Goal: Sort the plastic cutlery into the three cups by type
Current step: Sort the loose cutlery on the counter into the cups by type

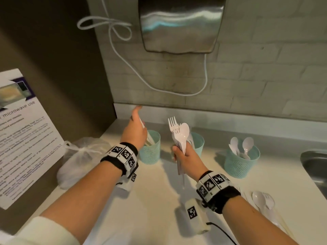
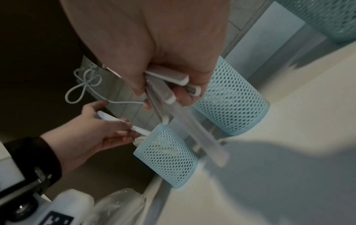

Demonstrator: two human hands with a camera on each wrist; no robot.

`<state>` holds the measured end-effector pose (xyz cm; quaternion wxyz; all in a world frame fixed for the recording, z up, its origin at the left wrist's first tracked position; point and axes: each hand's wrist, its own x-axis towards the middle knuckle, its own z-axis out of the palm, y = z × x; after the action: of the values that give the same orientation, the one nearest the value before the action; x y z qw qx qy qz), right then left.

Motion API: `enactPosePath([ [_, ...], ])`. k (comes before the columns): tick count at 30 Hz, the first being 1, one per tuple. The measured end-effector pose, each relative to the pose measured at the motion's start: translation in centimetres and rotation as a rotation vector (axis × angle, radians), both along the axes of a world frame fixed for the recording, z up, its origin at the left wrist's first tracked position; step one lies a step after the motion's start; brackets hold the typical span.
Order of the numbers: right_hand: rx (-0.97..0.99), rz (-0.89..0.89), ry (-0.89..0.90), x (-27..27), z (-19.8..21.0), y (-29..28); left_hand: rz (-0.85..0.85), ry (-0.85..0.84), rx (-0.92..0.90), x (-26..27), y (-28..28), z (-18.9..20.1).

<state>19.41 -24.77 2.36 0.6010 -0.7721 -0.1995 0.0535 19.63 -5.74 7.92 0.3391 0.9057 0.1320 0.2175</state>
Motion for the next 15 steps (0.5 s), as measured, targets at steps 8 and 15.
enactPosePath([
  [8,0.102,-0.025,0.051,0.5,-0.2,-1.3,-0.037,0.01,0.464,-0.5,-0.9,-1.8],
  [15,0.229,-0.037,0.057,-0.3,1.5,-2.4,-0.483,0.184,0.273,-3.8,-6.7,-1.9],
])
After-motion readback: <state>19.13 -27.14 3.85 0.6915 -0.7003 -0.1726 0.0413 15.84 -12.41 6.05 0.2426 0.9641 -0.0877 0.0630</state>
